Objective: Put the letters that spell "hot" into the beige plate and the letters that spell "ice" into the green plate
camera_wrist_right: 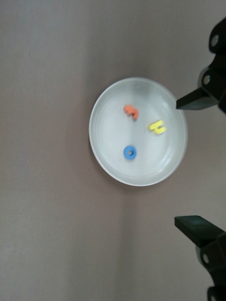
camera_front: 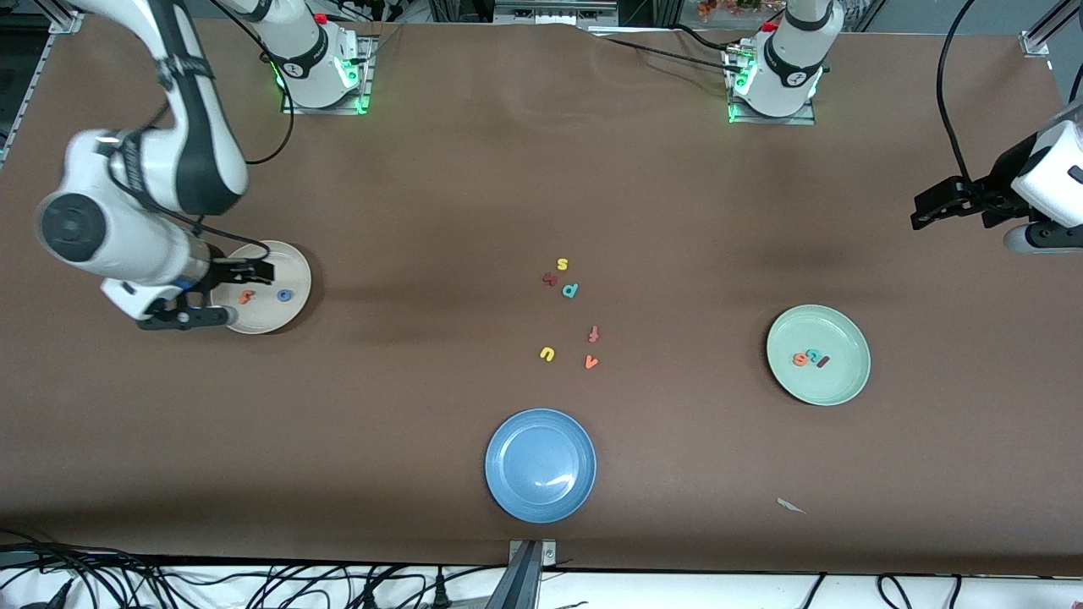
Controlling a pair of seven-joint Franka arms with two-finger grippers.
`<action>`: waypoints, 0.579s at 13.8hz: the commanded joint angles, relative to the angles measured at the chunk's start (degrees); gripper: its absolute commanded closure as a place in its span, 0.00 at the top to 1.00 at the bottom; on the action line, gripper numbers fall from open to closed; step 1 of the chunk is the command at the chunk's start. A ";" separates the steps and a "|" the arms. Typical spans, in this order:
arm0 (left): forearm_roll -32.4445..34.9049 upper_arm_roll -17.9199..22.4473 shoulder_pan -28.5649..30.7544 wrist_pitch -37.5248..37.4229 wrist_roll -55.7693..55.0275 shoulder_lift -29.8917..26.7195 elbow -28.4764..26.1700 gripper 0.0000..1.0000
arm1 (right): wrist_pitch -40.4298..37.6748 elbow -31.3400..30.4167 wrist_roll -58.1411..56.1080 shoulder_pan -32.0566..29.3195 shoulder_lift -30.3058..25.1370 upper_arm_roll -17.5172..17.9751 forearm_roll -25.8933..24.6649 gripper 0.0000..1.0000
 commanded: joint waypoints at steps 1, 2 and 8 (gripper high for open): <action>0.31 -0.16 0.15 0.59 1.16 -0.23 -0.28 1.00 | -11.01 8.76 0.19 -0.19 -0.93 -1.23 0.91 0.99; 0.31 -0.16 0.15 0.59 1.16 -0.23 -0.36 1.00 | -14.09 11.32 0.28 -0.19 -1.01 -1.76 1.09 0.99; 0.31 -0.16 0.15 0.67 1.16 -0.23 -0.36 1.00 | -12.98 13.54 4.13 0.07 -2.25 -1.41 2.67 0.99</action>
